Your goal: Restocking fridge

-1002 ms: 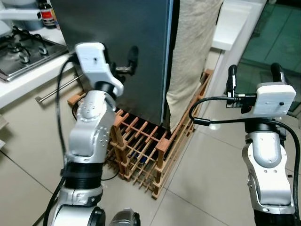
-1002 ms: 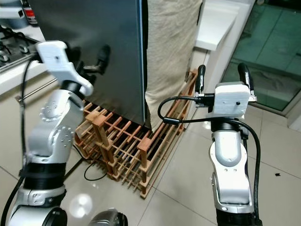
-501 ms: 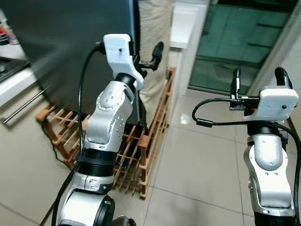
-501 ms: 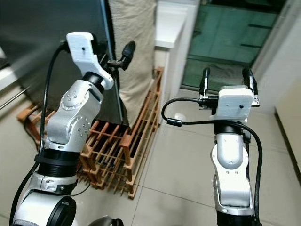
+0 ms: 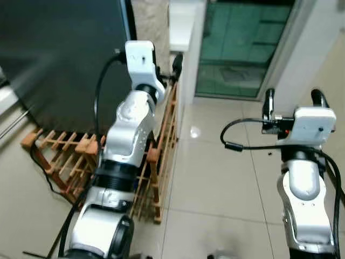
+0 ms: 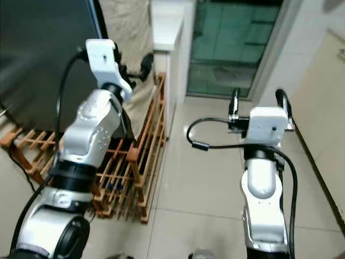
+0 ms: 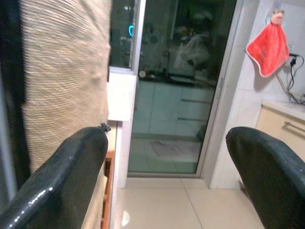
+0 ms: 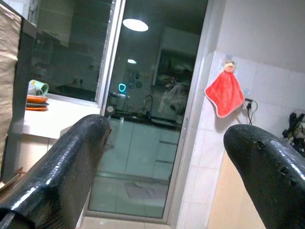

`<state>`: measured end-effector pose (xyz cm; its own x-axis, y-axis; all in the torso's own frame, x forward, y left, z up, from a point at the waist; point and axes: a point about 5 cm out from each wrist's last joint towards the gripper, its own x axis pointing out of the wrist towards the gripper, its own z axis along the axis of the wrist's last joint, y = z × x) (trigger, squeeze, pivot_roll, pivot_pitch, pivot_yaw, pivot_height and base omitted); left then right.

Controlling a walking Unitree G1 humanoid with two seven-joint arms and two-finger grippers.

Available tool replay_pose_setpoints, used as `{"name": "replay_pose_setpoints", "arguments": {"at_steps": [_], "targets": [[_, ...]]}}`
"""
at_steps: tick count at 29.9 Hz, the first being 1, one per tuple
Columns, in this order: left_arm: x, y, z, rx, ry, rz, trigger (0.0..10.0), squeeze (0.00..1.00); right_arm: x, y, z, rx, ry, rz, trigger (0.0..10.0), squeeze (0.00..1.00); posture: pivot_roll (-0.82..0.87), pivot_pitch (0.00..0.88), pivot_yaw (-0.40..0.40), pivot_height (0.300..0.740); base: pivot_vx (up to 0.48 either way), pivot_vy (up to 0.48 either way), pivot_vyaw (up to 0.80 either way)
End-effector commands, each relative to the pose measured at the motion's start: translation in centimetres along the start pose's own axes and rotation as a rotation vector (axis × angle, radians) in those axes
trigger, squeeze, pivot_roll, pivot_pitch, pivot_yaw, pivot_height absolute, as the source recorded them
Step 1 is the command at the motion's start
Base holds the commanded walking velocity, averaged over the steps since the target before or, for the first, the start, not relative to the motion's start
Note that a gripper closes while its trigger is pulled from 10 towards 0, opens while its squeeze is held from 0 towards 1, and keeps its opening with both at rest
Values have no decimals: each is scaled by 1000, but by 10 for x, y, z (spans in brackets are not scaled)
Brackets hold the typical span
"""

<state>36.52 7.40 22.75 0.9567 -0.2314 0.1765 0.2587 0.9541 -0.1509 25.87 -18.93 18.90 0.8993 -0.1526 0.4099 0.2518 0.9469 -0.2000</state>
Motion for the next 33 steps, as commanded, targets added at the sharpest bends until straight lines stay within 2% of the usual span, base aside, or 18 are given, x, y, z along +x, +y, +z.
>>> {"name": "replay_pose_setpoints", "arguments": {"at_steps": [1, 4, 6, 7, 8, 9, 10, 11, 12, 13, 15, 16, 17, 19, 20, 23, 27, 33], "targets": [[5, 0, 2, 7, -3, 16, 10000, 0, 1, 0, 4, 11, -13, -2, 10000, 0, -167, 0, 59, 711, 0, 0, 0], [6, 0, 1, 7, -2, 4, 10000, 0, 0, 1, 4, 12, -11, 0, 10000, 0, -171, 0, 74, 711, 0, 0, 0], [-1, 9, 8, -3, -43, -22, 10000, 0, -1, 0, 8, 7, -26, -3, 10000, 0, -181, 0, 84, 711, 0, 0, 0], [-7, 17, 12, -9, -66, -28, 10000, 0, -2, -2, 11, 2, -36, -11, 10000, 0, -181, 0, 84, 711, 0, 0, 0], [-30, 37, 35, -23, -195, -26, 10000, 0, -5, -10, 35, -47, -133, -31, 10000, 0, -179, 0, 84, 711, 0, 0, 0], [-30, 37, 35, -23, -195, -26, 10000, 0, -5, -10, 35, -47, -133, -31, 10000, 0, -179, 0, 84, 711, 0, 0, 0], [-43, 45, 49, 0, -276, -20, 10000, 0, -6, -12, 51, -72, -206, -23, 10000, 0, -169, 0, 73, 711, 0, 0, 0], [-43, 45, 49, 0, -276, -20, 10000, 0, -6, -12, 51, -72, -206, -23, 10000, 0, -169, 0, 73, 711, 0, 0, 0], [-62, 52, 72, 49, -379, -1, 10000, 0, -6, -18, 73, -90, -288, -32, 10000, 0, -166, 0, 63, 711, 0, 0, 0], [-67, 52, 80, 57, -418, 27, 10000, 0, -1, -25, 75, -72, -276, -70, 10000, 0, -152, 0, 47, 711, 0, 0, 0], [-69, 52, 85, 58, -439, 46, 10000, 0, 2, -30, 74, -56, -260, -99, 10000, 0, -152, 0, 47, 711, 0, 0, 0], [-69, 39, 86, 21, -449, 59, 10000, 0, 12, -34, 73, -40, -252, -119, 10000, 0, -137, 0, 10, 711, 0, 0, 0], [-69, 33, 84, 29, -448, 48, 10000, 0, 14, -32, 73, -36, -257, -113, 10000, 0, -137, 0, 6, 711, 0, 0, 0], [-69, 29, 83, 38, -448, 39, 10000, 0, 15, -29, 74, -34, -263, -92, 10000, 0, -139, 0, -4, 711, 0, 0, 0], [-69, 28, 83, 30, -447, 25, 10000, 0, 17, -22, 75, -28, -263, -58, 10000, 0, -139, 0, -11, 711, 0, 0, 0], [-70, 24, 86, 14, -456, -16, 10000, 0, 18, -16, 75, -25, -260, -29, 10000, 0, -146, 0, -9, 711, 0, -315, 0], [-68, 19, 84, -7, -444, -28, 10000, 0, 20, -14, 73, -21, -247, -25, 10000, 0, -162, 0, 1, 711, 0, -472, 0], [-57, 14, 76, 8, -397, -25, 10000, 0, 16, -11, 70, -18, -233, -14, 10000, 0, -179, 0, 20, 711, 0, -442, 0]]}}
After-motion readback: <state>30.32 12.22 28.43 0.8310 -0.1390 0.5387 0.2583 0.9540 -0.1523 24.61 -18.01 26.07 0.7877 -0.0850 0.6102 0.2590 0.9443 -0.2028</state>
